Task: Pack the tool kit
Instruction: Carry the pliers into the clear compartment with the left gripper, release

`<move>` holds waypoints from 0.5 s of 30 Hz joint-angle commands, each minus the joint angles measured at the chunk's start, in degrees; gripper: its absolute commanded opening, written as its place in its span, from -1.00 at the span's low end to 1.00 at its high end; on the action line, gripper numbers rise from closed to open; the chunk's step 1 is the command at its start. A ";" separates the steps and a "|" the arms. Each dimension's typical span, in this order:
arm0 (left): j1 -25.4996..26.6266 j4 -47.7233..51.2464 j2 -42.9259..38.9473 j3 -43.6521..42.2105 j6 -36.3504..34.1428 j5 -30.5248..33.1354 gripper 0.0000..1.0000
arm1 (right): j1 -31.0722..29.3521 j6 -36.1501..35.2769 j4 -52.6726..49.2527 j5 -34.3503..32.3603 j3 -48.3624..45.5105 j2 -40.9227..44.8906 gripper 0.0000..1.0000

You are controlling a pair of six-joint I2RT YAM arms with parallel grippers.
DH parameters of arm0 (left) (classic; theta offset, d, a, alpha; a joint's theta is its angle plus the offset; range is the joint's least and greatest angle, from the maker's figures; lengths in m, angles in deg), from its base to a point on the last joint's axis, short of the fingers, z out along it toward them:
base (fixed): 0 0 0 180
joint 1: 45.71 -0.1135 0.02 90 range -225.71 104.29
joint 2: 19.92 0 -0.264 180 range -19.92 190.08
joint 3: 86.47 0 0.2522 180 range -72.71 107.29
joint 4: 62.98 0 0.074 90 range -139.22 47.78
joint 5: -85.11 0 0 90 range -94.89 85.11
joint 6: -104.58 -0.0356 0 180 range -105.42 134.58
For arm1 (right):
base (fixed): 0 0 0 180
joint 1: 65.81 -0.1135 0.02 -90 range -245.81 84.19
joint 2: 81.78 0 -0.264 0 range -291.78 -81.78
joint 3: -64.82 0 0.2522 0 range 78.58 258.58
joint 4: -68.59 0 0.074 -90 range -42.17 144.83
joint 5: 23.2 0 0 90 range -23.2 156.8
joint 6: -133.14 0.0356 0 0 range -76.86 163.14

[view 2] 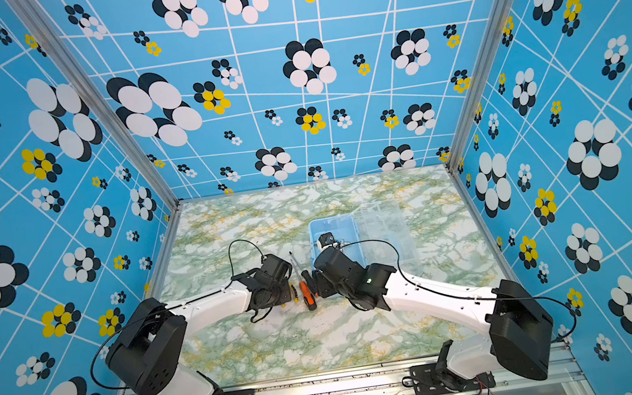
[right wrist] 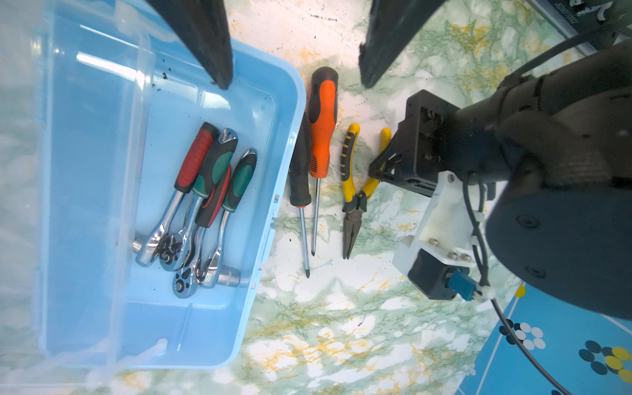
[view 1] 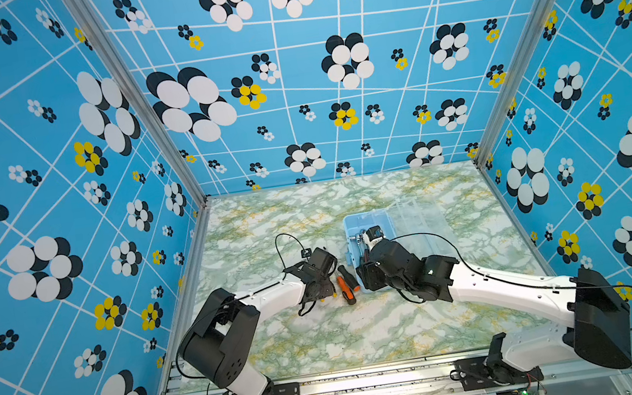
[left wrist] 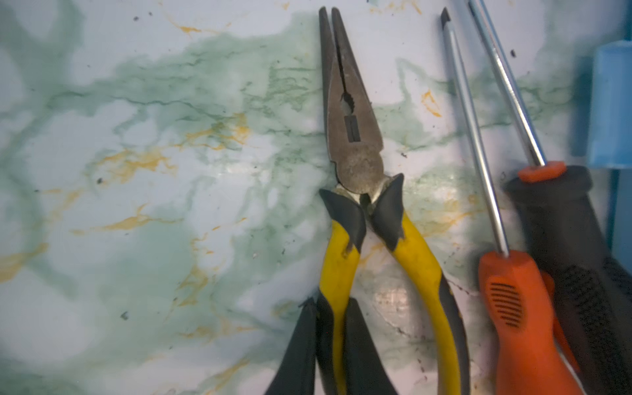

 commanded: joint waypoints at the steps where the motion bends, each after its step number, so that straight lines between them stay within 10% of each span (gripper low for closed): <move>1: -0.56 3.77 -5.78 2.01 -2.20 1.73 -1.00 | 0.45 1.08 0.16 -0.92 -0.95 2.40 0.23; 15: 2.14 0.20 -9.75 15.89 -1.20 -4.18 -1.00 | 6.21 -0.30 -2.44 -6.81 -4.44 13.83 0.24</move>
